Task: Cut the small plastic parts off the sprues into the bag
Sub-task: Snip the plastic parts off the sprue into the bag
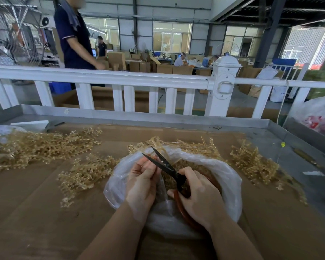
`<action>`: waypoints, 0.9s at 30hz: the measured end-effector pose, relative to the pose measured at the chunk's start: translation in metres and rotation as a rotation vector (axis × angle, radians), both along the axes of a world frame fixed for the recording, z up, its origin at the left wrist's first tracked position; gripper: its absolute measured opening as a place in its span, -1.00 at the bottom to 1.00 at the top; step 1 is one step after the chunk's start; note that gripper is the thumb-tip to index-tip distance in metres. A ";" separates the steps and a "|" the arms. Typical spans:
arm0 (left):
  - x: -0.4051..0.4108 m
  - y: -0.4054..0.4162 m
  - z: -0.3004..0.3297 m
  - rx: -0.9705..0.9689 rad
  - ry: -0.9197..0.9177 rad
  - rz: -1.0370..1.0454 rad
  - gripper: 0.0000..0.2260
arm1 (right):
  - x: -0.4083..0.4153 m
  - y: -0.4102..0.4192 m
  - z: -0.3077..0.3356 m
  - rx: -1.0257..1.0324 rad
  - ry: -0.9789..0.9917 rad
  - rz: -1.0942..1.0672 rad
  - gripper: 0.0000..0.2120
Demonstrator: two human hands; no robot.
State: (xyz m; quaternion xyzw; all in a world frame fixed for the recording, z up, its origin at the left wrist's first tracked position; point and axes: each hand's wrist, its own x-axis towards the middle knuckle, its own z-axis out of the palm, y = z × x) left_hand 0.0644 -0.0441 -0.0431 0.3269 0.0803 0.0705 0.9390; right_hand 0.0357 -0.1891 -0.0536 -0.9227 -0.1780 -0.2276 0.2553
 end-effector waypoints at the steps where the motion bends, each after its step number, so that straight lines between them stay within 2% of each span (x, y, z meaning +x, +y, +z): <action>1: 0.000 0.000 0.000 0.007 -0.006 -0.005 -0.80 | 0.000 0.000 0.000 -0.003 -0.001 0.000 -0.58; 8: -0.002 0.000 0.002 0.067 0.019 -0.017 -0.82 | 0.000 -0.001 0.002 -0.014 0.012 0.017 -0.59; 27: 0.004 0.000 -0.008 -0.017 -0.001 0.007 -0.86 | 0.002 -0.001 -0.003 -0.059 -0.050 -0.011 -0.59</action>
